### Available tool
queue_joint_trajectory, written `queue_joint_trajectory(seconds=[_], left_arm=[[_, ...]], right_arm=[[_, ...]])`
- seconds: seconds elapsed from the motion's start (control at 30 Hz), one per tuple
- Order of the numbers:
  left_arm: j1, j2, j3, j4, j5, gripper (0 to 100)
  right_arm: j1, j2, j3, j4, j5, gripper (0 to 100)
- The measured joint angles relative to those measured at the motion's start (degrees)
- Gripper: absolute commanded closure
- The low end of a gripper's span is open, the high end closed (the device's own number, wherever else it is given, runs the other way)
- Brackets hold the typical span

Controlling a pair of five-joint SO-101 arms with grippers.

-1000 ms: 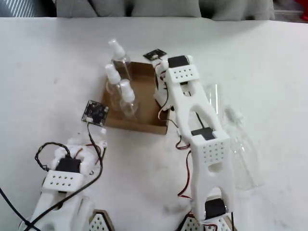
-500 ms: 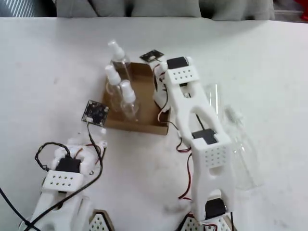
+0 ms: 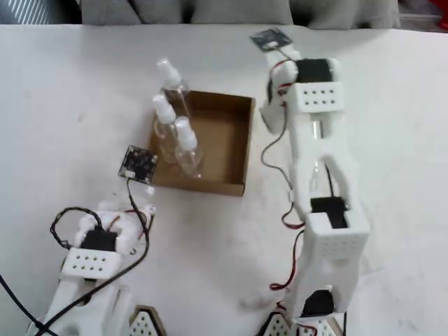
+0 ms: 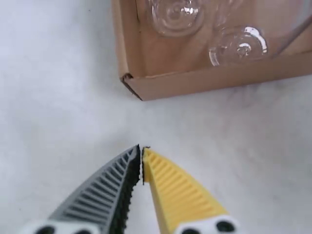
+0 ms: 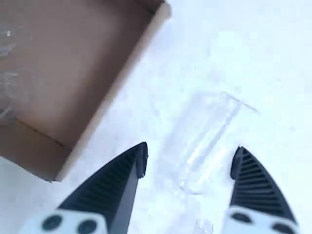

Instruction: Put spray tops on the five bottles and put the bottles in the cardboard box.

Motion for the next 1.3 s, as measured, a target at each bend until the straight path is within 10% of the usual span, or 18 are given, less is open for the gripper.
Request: queue_joint_trajectory(seconds=[0.8,1.3], left_arm=[[0.00,0.00,0.35,0.00,0.00,98],[0.00,0.00,0.35,0.00,0.00,98]], right_arm=[[8.35,6.68,0.00,0.00,-0.44,81.6],[6.95,-31.65,47.74,-0.97,18.46,85.8]])
